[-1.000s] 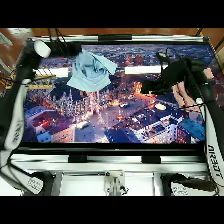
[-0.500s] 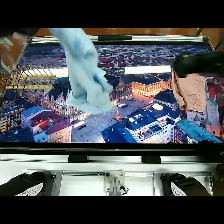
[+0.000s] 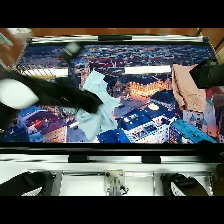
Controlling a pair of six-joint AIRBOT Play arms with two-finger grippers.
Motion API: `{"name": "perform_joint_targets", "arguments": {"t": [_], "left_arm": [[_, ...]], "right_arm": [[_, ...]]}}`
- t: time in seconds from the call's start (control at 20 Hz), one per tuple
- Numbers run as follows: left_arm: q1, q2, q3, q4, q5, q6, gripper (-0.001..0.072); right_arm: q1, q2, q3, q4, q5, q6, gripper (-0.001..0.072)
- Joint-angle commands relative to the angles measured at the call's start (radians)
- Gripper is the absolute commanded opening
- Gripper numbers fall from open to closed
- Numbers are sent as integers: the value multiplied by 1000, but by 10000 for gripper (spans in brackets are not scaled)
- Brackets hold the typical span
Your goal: Fold the shirts.
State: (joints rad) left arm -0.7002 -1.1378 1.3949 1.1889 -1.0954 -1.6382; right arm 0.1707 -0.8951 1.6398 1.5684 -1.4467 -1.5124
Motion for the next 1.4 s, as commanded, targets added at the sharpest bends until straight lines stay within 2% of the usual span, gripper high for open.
{"name": "perform_joint_targets", "arguments": {"t": [0.0,0.05,0.1,0.2,0.35,0.5,0.6,0.7,0.9,1.0,1.2,1.25,1.35], "left_arm": [[-183,-24,-214,-75,293,-80,60],[-209,-44,-214,-71,282,-76,335],[-208,-50,-213,-65,264,-77,709],[-132,-41,-191,13,134,-77,720],[86,-9,-161,176,-103,-77,720],[325,-8,-178,224,-191,-77,720],[419,-8,-234,208,-180,-76,720],[459,-9,-327,174,-161,-58,720],[447,-9,-553,19,11,-27,720],[432,-18,-612,-47,99,-24,720],[385,-95,-621,-72,193,-24,714],[371,-109,-621,-83,219,-24,701],[348,-128,-621,-109,270,-24,514]], "right_arm": [[1,-27,-1,3,-47,19,614],[1,-40,-1,3,-53,31,614],[1,-52,-1,4,-62,38,614],[1,-87,-1,5,-102,39,614],[1,-145,-9,20,-192,39,615],[1,-166,-103,66,-191,39,614],[1,-166,-234,108,-165,31,614],[1,-166,-394,215,-107,12,614],[1,-166,-660,418,64,-29,618],[1,-166,-745,430,121,-29,691],[14,-166,-865,465,162,-50,690],[32,-166,-877,465,175,-54,690],[82,-167,-890,464,241,-56,690]]}}
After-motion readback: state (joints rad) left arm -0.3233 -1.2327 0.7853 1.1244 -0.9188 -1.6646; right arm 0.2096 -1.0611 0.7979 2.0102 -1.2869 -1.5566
